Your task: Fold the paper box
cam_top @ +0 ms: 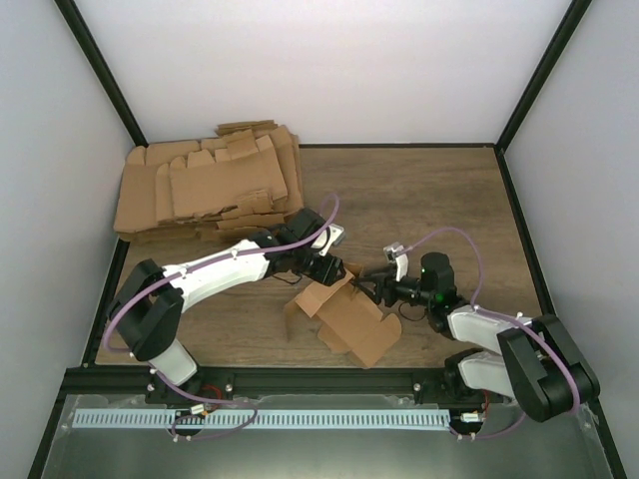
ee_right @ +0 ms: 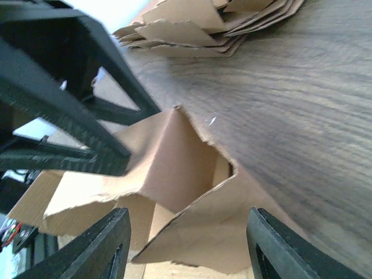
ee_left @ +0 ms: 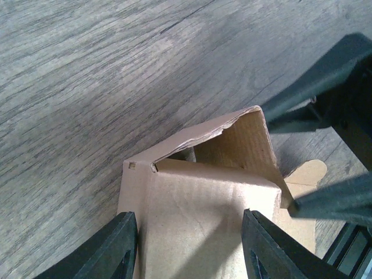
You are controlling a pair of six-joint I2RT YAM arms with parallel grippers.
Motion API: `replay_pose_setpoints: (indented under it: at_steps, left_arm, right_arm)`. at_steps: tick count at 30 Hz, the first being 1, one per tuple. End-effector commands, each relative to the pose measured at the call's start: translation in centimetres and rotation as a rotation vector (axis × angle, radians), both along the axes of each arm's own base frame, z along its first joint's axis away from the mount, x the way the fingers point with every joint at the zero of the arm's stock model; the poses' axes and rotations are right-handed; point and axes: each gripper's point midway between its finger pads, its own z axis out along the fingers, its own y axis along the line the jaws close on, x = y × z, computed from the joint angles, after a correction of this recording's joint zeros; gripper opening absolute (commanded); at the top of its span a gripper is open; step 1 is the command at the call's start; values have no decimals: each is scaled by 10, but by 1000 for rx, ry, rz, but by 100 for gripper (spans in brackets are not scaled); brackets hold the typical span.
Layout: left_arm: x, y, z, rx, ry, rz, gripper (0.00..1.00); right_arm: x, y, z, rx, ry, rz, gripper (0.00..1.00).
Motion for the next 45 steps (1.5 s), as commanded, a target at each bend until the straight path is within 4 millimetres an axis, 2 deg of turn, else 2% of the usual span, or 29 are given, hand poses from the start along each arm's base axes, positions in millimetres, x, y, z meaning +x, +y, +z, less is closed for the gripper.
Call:
replay_pose_setpoints:
  at_steps: [1,10,13,16,19,25,29,33,37,45]
  left_arm:
    - [5,-5,4,-28,-1,-15,52]
    - [10,0,8,-51,7,-17,49]
    - [10,0,6,-50,15,-23,49]
    - [10,0,2,-43,24,-24,49]
    - [9,1,-2,-35,33,-25,48]
    - [9,2,-3,-30,32,-21,48]
    - [8,3,-3,-31,32,-19,47]
    - [8,1,0,-42,32,-21,47]
    - [8,1,3,-49,28,-23,48]
    - [6,2,2,-56,40,-43,47]
  right_arm:
    - [-16,12,15,46,-88,97,59]
    - [-27,23,15,40,-133,156,61]
    - [-19,17,22,37,-171,87,63]
    - [-12,13,36,49,-210,40,70]
    - [-1,12,43,70,-174,22,76]
    - [21,6,48,126,-99,11,83]
    - [28,16,37,124,-40,78,88]
    - [18,28,36,179,-19,208,78]
    - [4,29,33,187,-24,254,73]
    - [-22,39,16,132,-48,286,69]
